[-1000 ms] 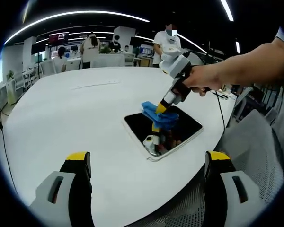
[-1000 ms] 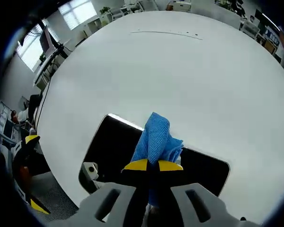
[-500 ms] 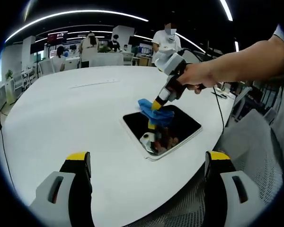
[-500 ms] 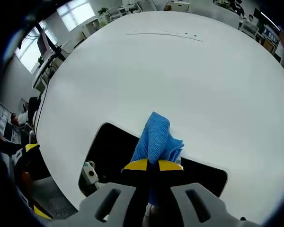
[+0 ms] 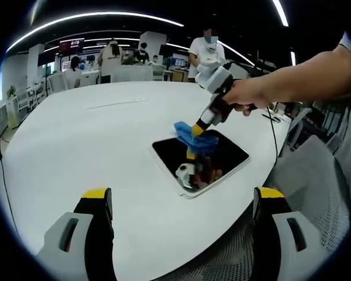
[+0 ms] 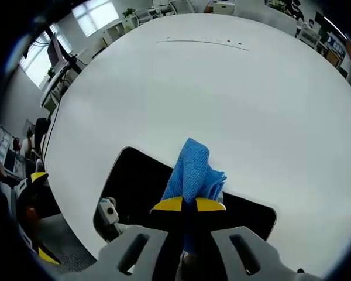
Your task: Wipe the mirror surface with the cleaning cloth until all visible marks leave the cleaned area.
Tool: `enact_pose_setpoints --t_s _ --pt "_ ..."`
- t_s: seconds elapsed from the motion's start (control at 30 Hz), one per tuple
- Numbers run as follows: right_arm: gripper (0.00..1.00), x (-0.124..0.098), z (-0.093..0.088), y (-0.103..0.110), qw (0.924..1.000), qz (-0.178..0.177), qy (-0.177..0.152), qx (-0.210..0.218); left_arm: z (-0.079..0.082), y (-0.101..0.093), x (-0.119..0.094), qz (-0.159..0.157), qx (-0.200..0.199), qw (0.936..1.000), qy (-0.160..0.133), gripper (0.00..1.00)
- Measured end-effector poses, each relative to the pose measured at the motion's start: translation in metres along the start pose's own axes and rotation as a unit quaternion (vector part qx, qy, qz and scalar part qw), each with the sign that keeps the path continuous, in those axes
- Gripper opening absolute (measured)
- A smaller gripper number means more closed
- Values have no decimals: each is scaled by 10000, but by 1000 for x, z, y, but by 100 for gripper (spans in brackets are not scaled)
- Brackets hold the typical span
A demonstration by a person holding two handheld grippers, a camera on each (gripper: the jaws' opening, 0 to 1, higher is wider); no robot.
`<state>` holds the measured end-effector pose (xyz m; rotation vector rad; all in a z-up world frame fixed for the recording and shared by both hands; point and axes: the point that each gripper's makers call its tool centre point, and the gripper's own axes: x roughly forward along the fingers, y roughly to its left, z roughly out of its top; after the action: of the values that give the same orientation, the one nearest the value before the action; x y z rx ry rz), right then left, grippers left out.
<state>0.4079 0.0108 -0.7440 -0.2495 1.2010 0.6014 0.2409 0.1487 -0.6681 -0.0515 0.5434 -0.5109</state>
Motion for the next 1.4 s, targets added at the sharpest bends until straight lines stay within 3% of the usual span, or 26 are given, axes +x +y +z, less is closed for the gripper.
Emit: enact_pose_setpoints --t_s 1.4 --pt "0 -24 -22 -28 9992 -238 -7 327 -2 0 1 -7 49 10000 46 99"
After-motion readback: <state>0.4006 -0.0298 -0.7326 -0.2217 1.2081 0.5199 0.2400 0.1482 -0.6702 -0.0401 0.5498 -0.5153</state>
